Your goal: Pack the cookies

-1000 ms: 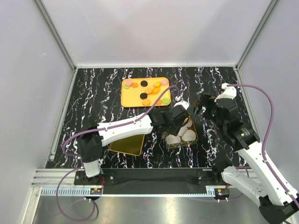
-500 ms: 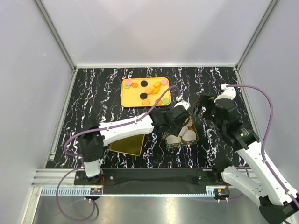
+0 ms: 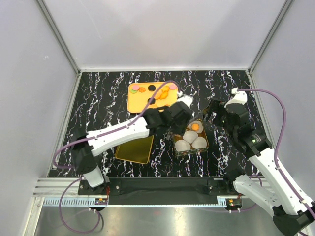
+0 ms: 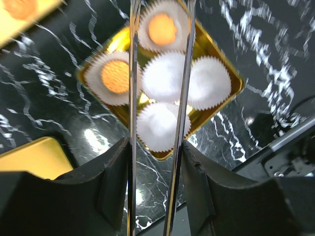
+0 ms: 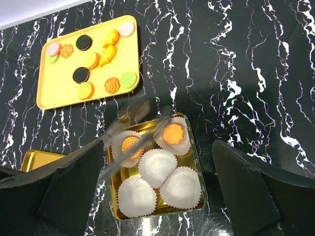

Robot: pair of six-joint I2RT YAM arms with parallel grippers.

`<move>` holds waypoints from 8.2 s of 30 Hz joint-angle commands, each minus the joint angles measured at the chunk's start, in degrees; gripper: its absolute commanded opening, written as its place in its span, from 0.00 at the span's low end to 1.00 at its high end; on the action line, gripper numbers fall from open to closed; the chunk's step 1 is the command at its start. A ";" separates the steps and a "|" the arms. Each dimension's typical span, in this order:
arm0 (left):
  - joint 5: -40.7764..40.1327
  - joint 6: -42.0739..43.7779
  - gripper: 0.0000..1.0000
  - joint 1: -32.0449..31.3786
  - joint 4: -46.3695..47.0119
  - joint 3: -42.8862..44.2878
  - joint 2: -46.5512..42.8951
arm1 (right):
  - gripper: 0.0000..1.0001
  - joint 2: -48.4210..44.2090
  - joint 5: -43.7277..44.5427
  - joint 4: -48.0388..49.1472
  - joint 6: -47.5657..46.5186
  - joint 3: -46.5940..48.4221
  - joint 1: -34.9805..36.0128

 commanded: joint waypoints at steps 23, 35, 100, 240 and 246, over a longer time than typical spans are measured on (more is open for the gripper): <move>-5.03 2.91 0.47 24.83 1.64 -4.77 -0.53 | 1.00 2.47 -4.80 5.31 0.76 -1.26 0.14; -6.79 2.47 0.48 26.85 2.43 -5.47 3.51 | 1.00 2.21 -4.98 5.13 0.14 -1.52 0.23; -2.05 3.26 0.46 28.43 5.60 -6.62 4.57 | 1.00 2.21 -4.98 5.75 -0.39 -2.31 0.22; -3.82 4.23 0.49 26.05 -0.12 -1.35 -3.96 | 1.00 2.30 -4.63 5.57 -0.39 -2.84 0.22; -2.40 4.23 0.49 26.50 -0.21 -4.23 -2.98 | 1.00 1.51 -4.72 5.66 -0.47 -3.28 0.22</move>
